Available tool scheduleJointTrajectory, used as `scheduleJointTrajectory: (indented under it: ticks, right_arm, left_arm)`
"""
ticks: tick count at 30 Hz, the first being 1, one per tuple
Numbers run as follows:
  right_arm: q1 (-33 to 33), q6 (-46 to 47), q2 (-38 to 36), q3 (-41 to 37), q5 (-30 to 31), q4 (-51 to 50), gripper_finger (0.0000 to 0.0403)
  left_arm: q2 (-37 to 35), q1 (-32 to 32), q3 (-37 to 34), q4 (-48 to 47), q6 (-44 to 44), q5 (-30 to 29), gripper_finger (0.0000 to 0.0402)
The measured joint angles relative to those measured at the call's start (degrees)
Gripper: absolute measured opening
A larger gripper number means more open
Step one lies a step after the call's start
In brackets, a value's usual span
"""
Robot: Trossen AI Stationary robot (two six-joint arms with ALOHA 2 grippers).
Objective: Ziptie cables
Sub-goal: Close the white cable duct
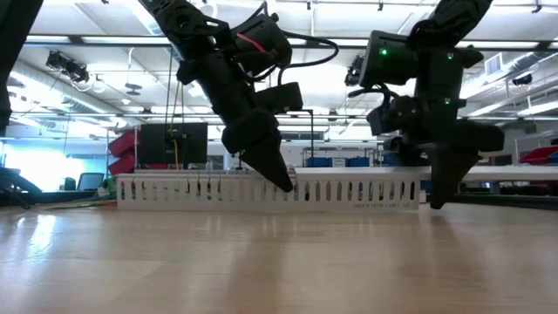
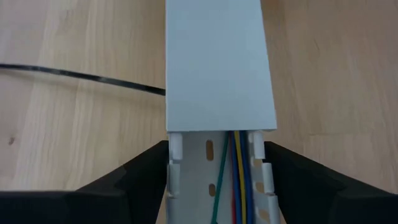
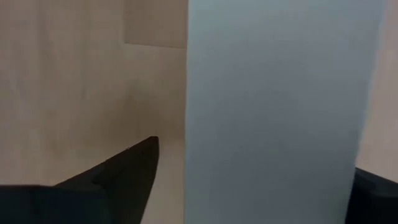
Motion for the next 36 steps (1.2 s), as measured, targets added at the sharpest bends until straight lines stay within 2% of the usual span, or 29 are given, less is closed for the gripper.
scheduleJointTrajectory:
  ticks: [5,9,12,18,24,30,36]
  right_arm:
    - [0.03,-2.00,0.00,0.11,2.17,0.42,0.0358]
    - [-0.14,-1.91,0.00,0.20,2.36,0.14,0.0369]
    - [-0.80,-1.55,0.00,0.34,2.62,-3.70,0.0372]
    - [-1.87,-0.23,0.00,0.26,3.46,-10.53,0.0371]
    - [-2.11,2.77,0.00,0.20,1.65,-17.86,0.0368]
    - [-1.61,3.94,0.00,0.20,0.64,-18.48,0.0365]
    - [-1.59,3.88,0.00,0.17,0.65,-17.84,0.0342]
  left_arm:
    - [0.02,-0.02,0.00,-0.04,-0.08,0.28,0.0248]
    - [0.02,-0.02,0.00,-0.11,-0.83,0.64,0.0248]
    - [0.02,-0.07,0.02,-0.98,-0.91,2.07,0.0248]
    - [0.02,-0.09,0.12,-4.68,-2.25,3.01,0.0248]
    - [-0.04,-0.09,0.17,-5.81,-2.70,2.99,0.0248]
    - [-0.04,-0.09,0.15,-5.84,-2.70,2.80,0.0248]
    - [-0.04,-0.09,0.14,-5.86,-2.74,2.78,0.0248]
